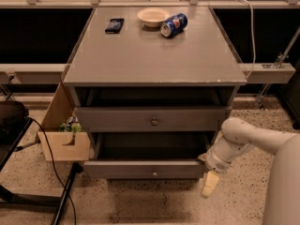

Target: Open middle drawer

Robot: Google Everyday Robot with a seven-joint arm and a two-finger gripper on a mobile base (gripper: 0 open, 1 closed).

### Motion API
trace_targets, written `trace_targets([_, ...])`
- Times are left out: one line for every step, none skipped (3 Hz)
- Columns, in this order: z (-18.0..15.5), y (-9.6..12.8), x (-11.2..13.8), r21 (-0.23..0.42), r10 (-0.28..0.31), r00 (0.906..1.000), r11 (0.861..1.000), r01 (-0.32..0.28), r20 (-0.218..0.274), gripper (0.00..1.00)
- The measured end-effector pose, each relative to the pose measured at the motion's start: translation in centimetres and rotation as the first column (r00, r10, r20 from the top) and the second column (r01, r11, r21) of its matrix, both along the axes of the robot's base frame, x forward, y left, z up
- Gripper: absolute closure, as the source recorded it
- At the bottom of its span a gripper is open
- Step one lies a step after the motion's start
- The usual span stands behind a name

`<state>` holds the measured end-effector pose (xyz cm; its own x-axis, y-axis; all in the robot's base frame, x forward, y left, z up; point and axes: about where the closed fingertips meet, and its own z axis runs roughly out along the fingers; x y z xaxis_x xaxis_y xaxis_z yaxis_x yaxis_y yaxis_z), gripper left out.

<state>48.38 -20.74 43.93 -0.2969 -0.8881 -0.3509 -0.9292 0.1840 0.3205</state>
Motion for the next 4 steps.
trace_targets([-0.1,0.0,-1.1,0.013,0.01,0.9978,1.0,-0.009,-0.066,0.0])
trace_targets([0.1,0.0,-1.3,0.015,0.012,0.9969,1.0,-0.011,-0.077,0.0])
trace_targets([0.3,0.0,-2.0,0.019,0.016,0.9941,1.0,-0.014,-0.107,0.0])
trace_targets([0.5,0.0,-2.1,0.02,0.016,0.9938,1.0,-0.014,-0.11,0.0])
